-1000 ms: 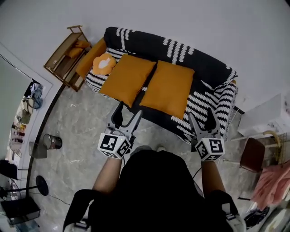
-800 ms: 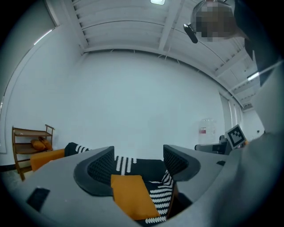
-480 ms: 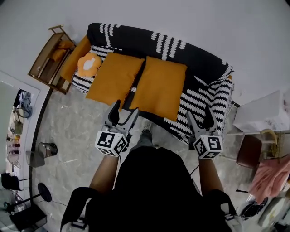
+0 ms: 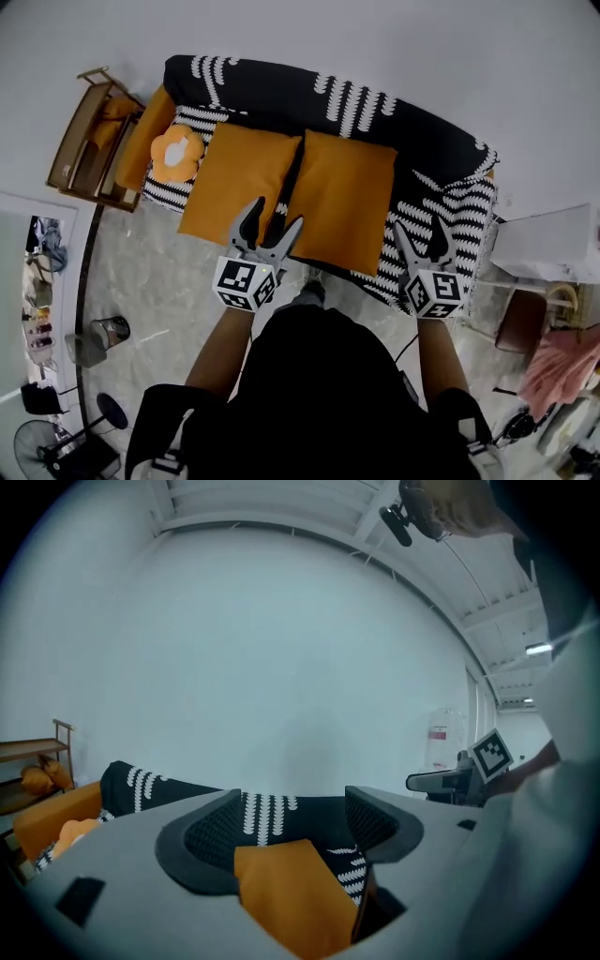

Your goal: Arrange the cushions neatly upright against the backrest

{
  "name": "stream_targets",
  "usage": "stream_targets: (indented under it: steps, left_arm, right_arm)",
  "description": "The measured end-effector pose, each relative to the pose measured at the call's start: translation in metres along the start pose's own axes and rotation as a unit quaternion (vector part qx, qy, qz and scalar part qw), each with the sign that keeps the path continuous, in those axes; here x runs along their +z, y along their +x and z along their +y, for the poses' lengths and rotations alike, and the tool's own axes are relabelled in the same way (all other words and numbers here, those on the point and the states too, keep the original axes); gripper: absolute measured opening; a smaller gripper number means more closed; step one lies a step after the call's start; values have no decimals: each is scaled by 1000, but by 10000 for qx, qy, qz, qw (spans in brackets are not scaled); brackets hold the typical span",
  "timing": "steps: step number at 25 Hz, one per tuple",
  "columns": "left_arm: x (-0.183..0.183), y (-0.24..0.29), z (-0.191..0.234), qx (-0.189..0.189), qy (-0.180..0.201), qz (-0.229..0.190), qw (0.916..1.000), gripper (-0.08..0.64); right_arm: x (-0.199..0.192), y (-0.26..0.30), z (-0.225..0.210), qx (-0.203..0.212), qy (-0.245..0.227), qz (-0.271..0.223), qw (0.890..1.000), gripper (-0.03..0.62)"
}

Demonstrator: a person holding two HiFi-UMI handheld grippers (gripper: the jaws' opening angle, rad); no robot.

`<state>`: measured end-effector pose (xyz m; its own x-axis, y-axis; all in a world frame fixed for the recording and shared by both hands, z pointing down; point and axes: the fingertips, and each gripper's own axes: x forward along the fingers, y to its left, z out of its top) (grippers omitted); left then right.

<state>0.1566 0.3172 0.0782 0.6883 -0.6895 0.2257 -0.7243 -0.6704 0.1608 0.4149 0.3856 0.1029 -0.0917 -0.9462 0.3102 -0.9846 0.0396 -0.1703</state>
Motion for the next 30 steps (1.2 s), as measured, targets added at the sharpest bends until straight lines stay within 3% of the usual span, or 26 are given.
stream_targets:
  steps: [8,15,19,22,30]
  left_arm:
    - [-31,62,46,-243,-363,560,9975,345]
    - [-94,106,68,-241,-472,1439,9882,345]
    - [-141,135,63,-260,-557,1918,9795,345]
    - [-172,144,66,-209,-655,2242,9721,345]
    - [-254,185,84,-10,-849,2882,9538,345]
  right_arm:
    - [-22,69,-12,-375,126,417,9983,377]
    - [-71,125,-44,-632,328,868,9937,377]
    - [-120,153,-79,-855,620,1264,9863,377]
    - [-164,166,-88,-802,677,1750,9790,377]
    - [-236,190,-120,-442,650,2547,9638,377]
